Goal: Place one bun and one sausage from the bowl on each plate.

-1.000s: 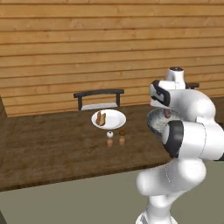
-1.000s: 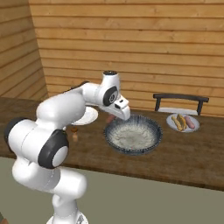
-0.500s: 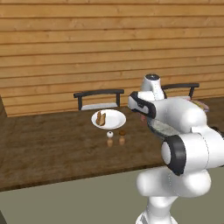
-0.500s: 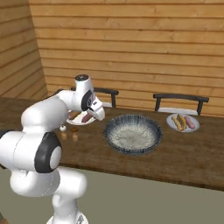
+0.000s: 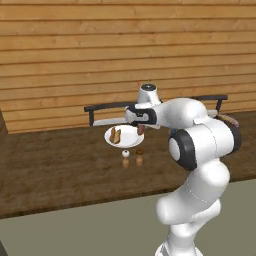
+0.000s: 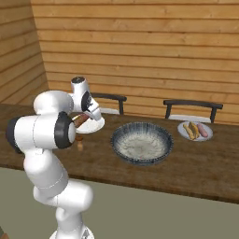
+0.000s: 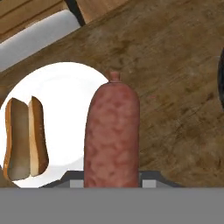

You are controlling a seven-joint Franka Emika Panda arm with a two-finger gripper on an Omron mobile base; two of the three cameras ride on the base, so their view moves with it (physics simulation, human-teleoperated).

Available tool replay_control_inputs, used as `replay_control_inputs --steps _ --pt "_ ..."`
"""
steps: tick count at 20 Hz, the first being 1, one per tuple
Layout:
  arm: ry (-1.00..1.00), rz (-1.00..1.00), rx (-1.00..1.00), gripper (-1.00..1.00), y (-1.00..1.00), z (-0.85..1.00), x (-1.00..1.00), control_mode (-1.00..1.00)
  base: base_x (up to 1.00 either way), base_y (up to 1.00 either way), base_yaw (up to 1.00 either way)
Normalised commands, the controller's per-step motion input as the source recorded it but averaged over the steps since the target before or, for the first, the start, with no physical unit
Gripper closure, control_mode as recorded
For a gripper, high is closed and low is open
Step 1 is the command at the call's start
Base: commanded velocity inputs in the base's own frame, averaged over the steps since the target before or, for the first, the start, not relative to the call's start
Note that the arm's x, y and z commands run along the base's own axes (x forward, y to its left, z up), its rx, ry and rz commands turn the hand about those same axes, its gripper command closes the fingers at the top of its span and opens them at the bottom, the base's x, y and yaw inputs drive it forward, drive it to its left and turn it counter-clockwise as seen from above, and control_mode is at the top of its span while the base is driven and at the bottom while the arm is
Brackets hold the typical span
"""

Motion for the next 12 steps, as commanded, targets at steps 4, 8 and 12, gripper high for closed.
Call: replay_control_inputs --steps 4,8,12 --pt "0.1 0.0 -0.02 1.0 0.73 -0.29 0.61 -1.0 0.0 0.0 0.0" --pt "0.1 0.0 -0.01 1.0 0.24 -0.48 0.21 -1.0 0.0 0.0 0.0" --pt "0.04 0.01 0.0 1.0 -0.08 -0.33 0.35 -1.0 0.0 0.0 0.0"
